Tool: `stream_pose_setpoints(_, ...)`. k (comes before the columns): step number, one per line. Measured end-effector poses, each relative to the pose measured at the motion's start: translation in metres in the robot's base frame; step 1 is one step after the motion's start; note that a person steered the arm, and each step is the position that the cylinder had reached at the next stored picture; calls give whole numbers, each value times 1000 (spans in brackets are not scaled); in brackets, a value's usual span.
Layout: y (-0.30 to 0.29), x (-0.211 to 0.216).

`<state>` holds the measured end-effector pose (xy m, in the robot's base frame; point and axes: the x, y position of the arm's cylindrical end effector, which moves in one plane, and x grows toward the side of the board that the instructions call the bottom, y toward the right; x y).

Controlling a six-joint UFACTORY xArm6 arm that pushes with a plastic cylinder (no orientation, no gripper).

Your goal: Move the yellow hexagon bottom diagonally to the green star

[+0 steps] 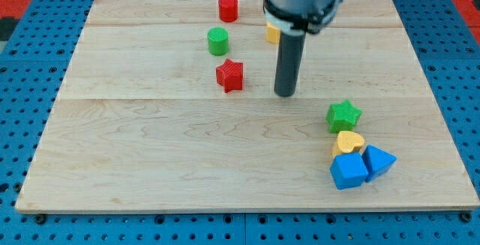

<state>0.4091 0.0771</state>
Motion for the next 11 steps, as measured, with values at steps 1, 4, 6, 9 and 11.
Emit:
stream_pose_setpoints(1,48,-28)
stream_pose_setpoints(4,2,-160)
stream_pose_setpoints(6,-45,-111)
stream_pose_setpoints(9,11,-12)
stream_pose_setpoints(11,5,35)
